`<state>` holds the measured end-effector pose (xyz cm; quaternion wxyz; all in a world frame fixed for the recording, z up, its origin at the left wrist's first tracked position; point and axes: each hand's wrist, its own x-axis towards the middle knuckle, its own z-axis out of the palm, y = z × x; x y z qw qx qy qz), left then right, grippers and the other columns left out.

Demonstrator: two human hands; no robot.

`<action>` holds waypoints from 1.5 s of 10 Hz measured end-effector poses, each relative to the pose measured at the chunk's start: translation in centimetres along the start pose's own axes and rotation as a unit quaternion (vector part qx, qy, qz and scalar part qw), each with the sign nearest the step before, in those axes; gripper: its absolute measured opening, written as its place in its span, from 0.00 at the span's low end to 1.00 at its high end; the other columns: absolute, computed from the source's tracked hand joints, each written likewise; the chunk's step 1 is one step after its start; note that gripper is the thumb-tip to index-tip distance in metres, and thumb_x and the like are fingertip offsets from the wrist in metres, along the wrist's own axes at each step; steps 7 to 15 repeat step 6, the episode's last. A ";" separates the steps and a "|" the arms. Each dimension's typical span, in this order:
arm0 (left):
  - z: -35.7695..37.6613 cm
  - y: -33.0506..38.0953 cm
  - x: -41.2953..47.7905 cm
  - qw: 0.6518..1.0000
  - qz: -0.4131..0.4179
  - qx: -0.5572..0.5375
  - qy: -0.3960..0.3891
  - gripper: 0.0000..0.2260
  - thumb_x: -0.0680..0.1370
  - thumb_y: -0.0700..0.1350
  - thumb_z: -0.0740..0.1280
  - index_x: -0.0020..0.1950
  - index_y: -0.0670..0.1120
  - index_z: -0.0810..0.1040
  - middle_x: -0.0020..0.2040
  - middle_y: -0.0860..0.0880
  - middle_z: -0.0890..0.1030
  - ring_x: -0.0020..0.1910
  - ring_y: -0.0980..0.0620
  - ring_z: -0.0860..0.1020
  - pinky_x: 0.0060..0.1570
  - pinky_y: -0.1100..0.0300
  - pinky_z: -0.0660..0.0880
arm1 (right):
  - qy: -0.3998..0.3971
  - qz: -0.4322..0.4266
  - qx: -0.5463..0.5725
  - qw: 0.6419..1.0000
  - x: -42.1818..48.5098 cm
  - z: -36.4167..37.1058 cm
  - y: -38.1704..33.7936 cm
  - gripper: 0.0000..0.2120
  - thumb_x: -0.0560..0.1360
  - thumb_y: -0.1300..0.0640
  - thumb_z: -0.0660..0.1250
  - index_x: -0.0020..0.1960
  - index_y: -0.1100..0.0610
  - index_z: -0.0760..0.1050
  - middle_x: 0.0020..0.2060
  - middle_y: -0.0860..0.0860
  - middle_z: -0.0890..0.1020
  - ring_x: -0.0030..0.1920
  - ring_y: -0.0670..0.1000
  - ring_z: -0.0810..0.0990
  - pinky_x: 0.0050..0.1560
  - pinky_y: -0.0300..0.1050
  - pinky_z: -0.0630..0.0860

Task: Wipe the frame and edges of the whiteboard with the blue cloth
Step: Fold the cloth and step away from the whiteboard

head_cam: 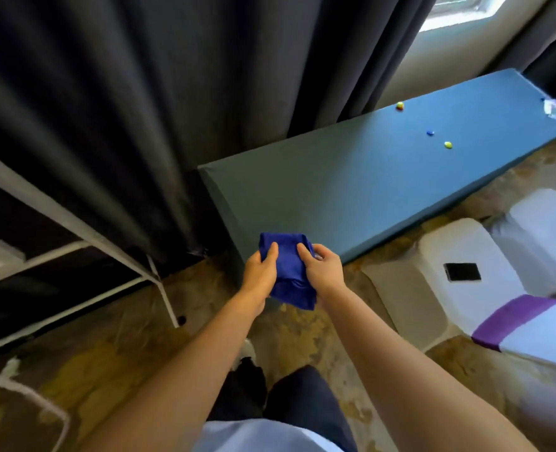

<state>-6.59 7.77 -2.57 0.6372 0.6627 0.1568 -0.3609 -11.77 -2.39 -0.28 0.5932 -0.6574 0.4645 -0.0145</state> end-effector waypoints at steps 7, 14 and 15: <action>3.2 -1.5 5.3 0.952 -0.040 0.142 0.267 0.35 0.71 0.46 0.75 0.74 0.47 0.63 0.70 0.44 0.73 0.67 0.44 0.73 0.59 0.54 0.72 | -0.281 -0.059 -0.340 0.896 16.3 -2.6 -0.9 0.21 0.73 0.64 0.67 0.66 0.56 0.74 0.56 0.53 0.81 0.58 0.55 0.79 0.60 0.46 0.74; 3.2 -1.5 5.3 0.952 -0.040 0.142 0.267 0.35 0.71 0.46 0.75 0.74 0.47 0.63 0.70 0.44 0.73 0.67 0.44 0.73 0.59 0.54 0.72 | -0.281 -0.059 -0.340 0.896 16.3 -2.6 -0.9 0.21 0.73 0.64 0.67 0.66 0.56 0.74 0.56 0.53 0.81 0.58 0.55 0.79 0.60 0.46 0.74; 3.2 -1.5 5.3 0.952 -0.040 0.142 0.267 0.35 0.71 0.46 0.75 0.74 0.47 0.63 0.70 0.44 0.73 0.67 0.44 0.73 0.59 0.54 0.72 | -0.281 -0.059 -0.340 0.896 16.3 -2.6 -0.9 0.21 0.73 0.64 0.67 0.66 0.56 0.74 0.56 0.53 0.81 0.58 0.55 0.79 0.60 0.46 0.74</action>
